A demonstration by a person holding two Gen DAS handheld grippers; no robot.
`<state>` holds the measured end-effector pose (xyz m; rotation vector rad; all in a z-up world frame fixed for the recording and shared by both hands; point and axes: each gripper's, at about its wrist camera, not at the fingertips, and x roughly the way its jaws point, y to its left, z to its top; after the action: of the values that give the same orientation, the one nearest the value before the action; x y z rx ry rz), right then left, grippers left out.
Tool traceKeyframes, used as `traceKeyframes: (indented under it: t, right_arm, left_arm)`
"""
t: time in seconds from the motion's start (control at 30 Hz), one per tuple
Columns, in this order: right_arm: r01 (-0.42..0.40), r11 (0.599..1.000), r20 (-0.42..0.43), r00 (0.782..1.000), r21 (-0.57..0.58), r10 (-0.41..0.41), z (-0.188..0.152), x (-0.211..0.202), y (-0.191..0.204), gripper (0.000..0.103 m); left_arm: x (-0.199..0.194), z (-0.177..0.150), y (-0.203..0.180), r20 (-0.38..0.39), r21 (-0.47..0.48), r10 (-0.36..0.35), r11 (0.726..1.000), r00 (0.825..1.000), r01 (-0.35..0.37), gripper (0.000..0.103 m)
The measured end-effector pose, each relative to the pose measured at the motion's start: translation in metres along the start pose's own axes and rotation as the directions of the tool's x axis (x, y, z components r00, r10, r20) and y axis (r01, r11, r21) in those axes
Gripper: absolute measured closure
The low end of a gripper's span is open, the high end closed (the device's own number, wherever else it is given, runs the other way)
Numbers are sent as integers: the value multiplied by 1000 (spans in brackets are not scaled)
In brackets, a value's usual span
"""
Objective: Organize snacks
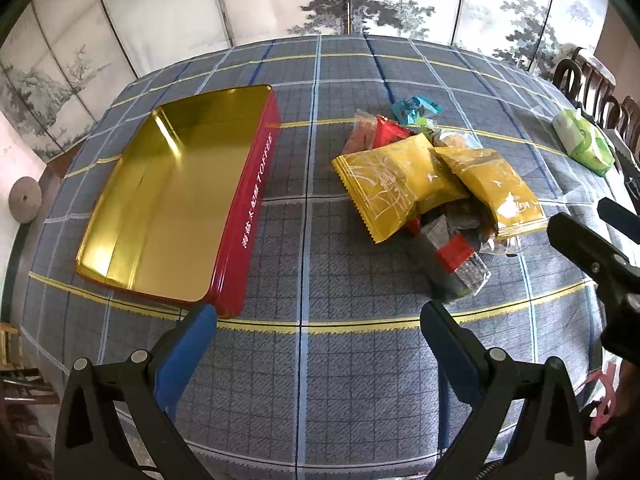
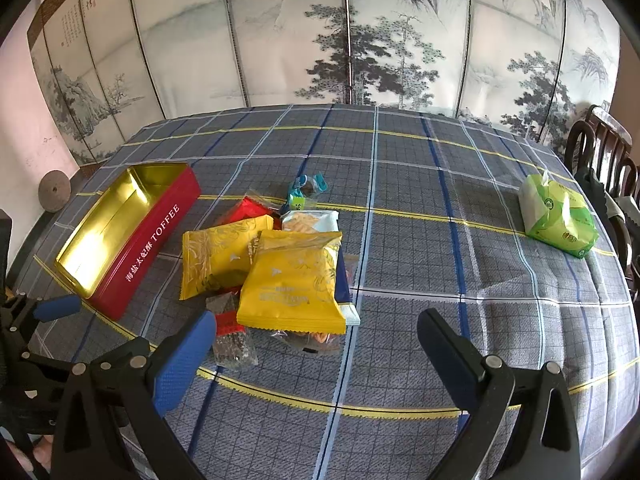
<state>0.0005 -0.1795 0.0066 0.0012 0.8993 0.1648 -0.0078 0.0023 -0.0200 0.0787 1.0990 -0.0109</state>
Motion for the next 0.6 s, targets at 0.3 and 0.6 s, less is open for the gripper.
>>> traceKeyframes:
  t: [0.3, 0.6]
  right_arm:
    - [0, 1000, 2, 1000, -6, 0, 1, 0, 2, 0]
    - [1, 1000, 3, 1000, -7, -1, 1, -1, 3, 0]
  left_arm:
    - [2, 0, 2, -9, 1, -2, 1000, 1000, 2, 2]
    - [2, 0, 2, -9, 2, 1, 1000, 1000, -1, 2]
